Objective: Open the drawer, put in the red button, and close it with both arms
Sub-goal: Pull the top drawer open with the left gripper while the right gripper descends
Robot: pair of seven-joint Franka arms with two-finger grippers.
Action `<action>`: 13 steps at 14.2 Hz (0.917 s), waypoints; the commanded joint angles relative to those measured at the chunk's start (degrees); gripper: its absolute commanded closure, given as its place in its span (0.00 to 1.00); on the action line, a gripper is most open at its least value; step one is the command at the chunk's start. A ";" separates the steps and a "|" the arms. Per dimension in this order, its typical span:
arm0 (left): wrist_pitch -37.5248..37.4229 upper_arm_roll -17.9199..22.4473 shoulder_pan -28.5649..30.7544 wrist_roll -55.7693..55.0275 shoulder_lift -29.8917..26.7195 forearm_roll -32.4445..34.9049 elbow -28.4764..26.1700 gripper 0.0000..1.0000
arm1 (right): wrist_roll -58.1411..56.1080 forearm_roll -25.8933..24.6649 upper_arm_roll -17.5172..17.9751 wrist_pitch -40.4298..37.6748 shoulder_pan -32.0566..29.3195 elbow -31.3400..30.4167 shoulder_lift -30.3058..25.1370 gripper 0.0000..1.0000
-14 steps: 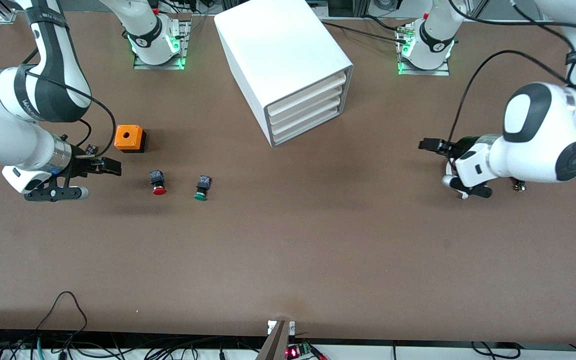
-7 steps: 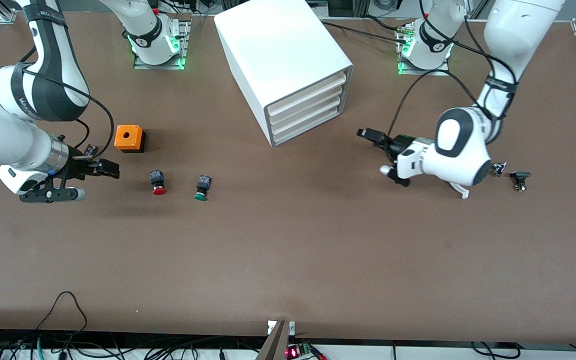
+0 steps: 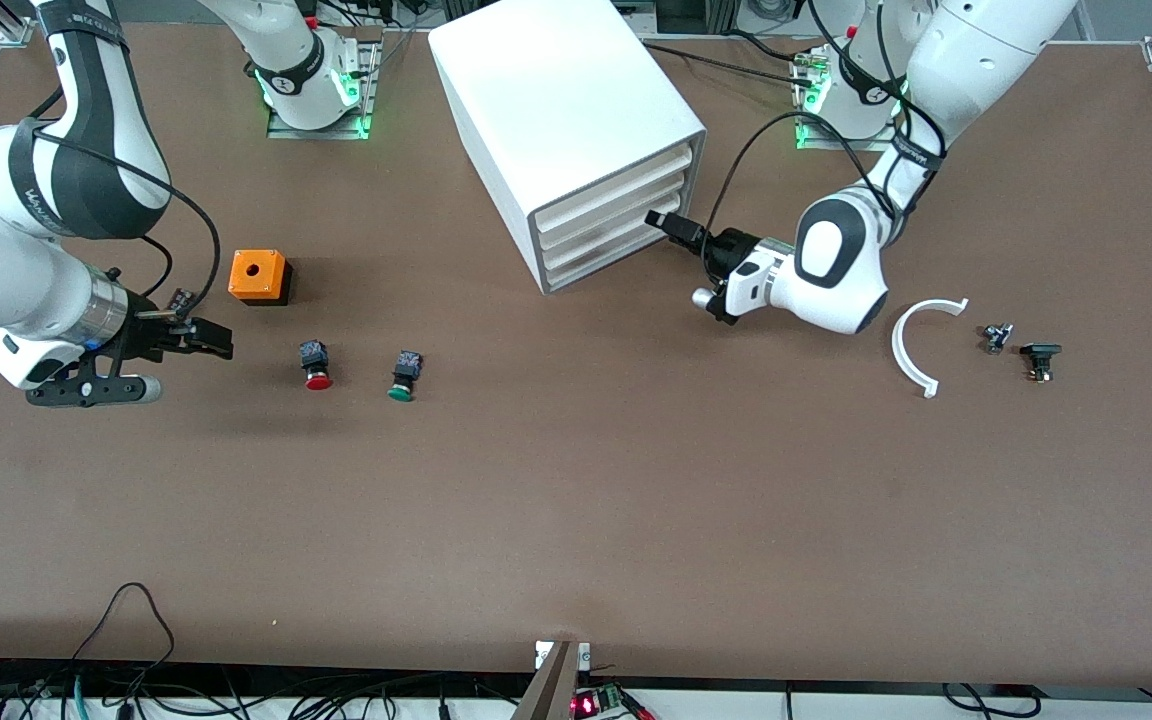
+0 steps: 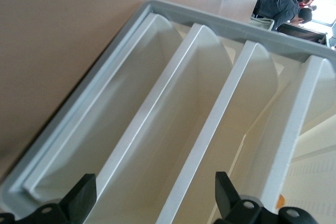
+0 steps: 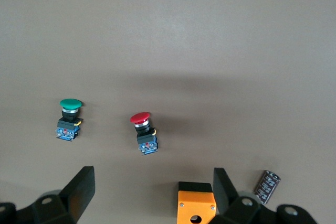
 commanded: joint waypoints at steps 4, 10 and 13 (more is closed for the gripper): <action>1.84 -2.96 -0.32 1.56 0.33 -5.68 -2.88 0.10 | 0.34 0.58 -0.10 -0.51 1.38 1.01 0.08 0.00; 2.81 -4.19 -0.41 1.55 0.33 -7.54 -4.73 0.29 | -0.10 0.84 -0.01 5.36 3.93 0.92 5.96 0.00; 3.07 -4.10 -0.41 1.73 0.25 -6.84 -4.55 0.70 | 0.43 0.84 -0.10 8.89 5.61 0.57 9.48 0.00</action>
